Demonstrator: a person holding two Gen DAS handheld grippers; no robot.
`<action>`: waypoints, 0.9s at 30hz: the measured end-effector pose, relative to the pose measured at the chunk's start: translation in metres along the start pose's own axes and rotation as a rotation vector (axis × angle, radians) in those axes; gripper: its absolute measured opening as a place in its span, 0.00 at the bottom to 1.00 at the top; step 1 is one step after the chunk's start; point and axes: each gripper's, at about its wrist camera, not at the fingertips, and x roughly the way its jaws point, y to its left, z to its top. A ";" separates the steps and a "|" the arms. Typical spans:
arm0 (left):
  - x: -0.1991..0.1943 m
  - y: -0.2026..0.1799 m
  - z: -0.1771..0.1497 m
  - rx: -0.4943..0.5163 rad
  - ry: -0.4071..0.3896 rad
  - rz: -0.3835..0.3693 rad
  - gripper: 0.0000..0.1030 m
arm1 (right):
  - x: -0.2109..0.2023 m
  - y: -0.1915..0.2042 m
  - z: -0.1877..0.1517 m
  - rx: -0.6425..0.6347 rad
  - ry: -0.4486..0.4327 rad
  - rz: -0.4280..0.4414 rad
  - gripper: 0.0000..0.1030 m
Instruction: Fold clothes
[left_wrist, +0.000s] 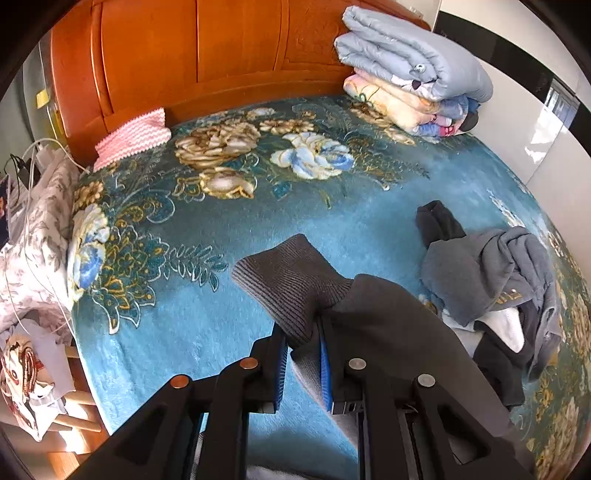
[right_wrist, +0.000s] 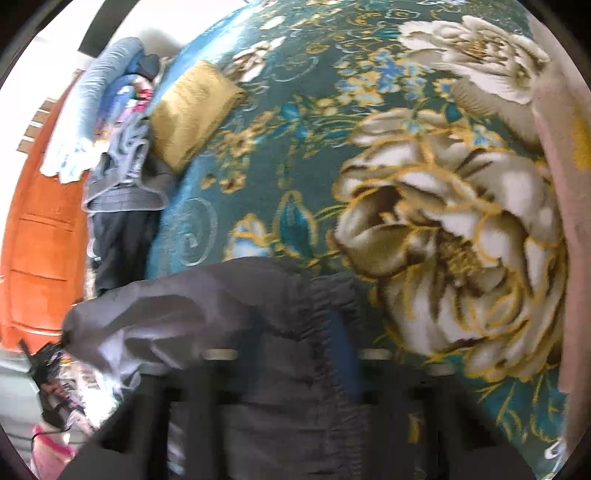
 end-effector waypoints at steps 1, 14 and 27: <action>0.004 0.000 0.000 -0.002 0.007 0.003 0.16 | -0.001 0.003 -0.001 -0.015 0.001 -0.012 0.01; 0.050 0.012 -0.004 -0.033 0.126 0.003 0.19 | -0.013 -0.001 -0.002 -0.005 -0.045 -0.159 0.00; 0.000 0.063 -0.026 -0.152 0.129 -0.126 0.59 | -0.010 0.037 -0.013 -0.075 -0.026 -0.127 0.00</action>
